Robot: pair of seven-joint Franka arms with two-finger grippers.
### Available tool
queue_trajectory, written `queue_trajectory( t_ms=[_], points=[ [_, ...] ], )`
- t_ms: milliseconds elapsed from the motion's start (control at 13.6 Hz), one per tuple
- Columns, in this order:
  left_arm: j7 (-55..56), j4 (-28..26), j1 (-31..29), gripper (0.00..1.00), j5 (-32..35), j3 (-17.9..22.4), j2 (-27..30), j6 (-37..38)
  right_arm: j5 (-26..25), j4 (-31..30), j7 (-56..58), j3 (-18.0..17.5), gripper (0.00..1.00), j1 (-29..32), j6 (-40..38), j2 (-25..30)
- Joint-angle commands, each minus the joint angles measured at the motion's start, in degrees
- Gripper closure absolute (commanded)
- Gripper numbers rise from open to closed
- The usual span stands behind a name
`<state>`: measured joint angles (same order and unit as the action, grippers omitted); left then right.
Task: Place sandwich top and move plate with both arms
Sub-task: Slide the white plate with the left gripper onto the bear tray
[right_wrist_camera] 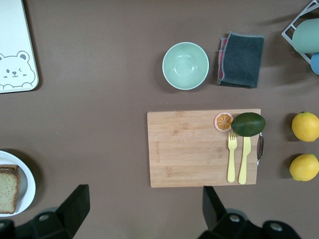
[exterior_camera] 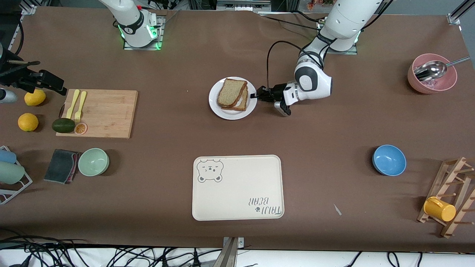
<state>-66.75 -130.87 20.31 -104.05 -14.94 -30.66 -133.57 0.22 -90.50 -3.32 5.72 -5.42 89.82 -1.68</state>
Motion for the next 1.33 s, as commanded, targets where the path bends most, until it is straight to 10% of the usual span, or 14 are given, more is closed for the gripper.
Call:
queue_trajectory(
  t_ms=[0, 1252],
  points=[
    [-1.98, 1.58, -0.88, 1.00, -2.74, -0.27, -0.10, -0.38, 0.83, 1.38, -0.11, -0.10, 0.00, 0.14, -1.22, -0.25],
    [12.15, 20.03, -3.08, 1.00, -0.90, 3.59, -6.51, -4.86, 0.83, 1.38, -0.11, -0.10, 0.00, 0.14, -1.22, -0.25]
  ],
)
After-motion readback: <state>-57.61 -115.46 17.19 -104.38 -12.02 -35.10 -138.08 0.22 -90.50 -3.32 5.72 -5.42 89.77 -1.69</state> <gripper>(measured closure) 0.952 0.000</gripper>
